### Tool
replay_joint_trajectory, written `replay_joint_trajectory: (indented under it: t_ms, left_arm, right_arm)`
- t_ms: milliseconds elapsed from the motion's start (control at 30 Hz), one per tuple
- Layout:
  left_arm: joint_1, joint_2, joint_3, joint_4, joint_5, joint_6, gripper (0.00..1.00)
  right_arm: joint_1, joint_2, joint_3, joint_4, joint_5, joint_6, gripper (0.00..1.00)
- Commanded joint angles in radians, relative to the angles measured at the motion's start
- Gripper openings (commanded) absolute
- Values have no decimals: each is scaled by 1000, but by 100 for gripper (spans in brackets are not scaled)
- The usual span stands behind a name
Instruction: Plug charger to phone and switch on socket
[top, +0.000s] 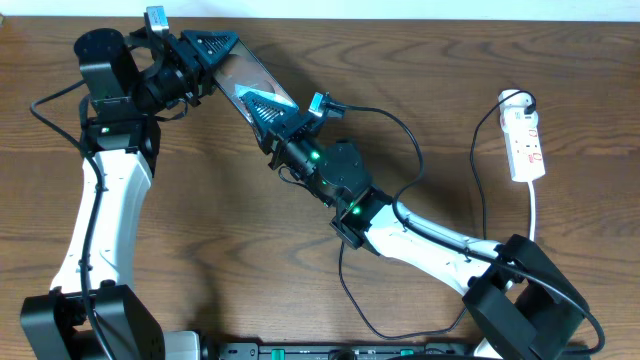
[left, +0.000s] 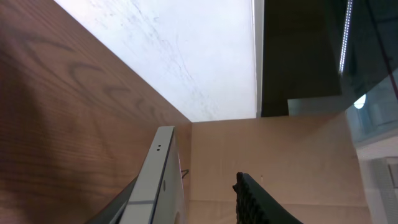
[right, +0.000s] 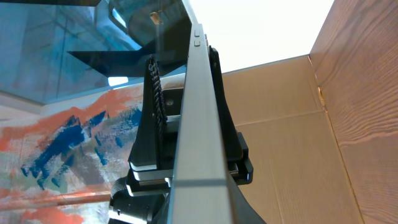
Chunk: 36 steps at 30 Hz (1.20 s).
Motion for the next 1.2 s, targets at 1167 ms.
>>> replay_joint_trajectory:
  t_ms: [1167]
  left_arm:
    - [1, -11, -5, 6, 72, 104, 19]
  right_arm:
    - [42, -6, 15, 18, 8, -11, 2]
